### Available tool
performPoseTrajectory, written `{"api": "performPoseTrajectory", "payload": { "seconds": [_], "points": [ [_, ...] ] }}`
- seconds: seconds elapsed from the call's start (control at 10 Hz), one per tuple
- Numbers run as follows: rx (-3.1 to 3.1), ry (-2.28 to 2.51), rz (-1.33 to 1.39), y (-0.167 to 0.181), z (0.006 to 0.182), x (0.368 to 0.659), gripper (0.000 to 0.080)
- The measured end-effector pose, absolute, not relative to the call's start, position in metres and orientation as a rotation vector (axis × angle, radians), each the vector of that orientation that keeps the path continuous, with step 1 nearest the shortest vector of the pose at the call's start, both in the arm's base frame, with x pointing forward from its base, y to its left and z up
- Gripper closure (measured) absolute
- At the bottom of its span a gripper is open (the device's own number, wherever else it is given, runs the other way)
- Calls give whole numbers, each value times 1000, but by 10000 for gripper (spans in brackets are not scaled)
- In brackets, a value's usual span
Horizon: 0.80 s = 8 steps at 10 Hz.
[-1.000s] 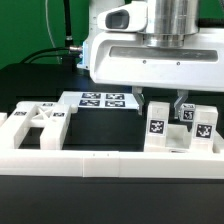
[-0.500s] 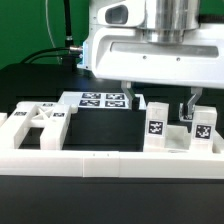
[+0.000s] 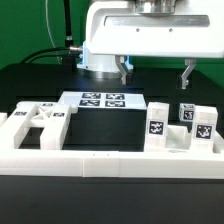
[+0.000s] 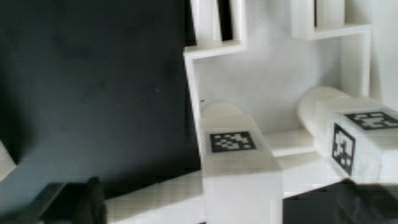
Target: Assemble chair
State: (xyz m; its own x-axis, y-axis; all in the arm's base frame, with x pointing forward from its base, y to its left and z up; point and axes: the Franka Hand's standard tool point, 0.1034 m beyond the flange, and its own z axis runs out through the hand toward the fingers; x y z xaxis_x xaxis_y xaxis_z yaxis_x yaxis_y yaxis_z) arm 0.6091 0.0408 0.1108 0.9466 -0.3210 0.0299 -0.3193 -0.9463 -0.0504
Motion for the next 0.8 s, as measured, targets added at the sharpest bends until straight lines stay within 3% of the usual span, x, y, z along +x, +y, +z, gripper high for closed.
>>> {"api": "performPoseTrajectory", "payload": {
  "seconds": [0.5,0.8],
  "points": [
    [-3056,491,-88,44,107,606,150],
    [-3060,493,-151,46,81,582,150]
  ]
}}
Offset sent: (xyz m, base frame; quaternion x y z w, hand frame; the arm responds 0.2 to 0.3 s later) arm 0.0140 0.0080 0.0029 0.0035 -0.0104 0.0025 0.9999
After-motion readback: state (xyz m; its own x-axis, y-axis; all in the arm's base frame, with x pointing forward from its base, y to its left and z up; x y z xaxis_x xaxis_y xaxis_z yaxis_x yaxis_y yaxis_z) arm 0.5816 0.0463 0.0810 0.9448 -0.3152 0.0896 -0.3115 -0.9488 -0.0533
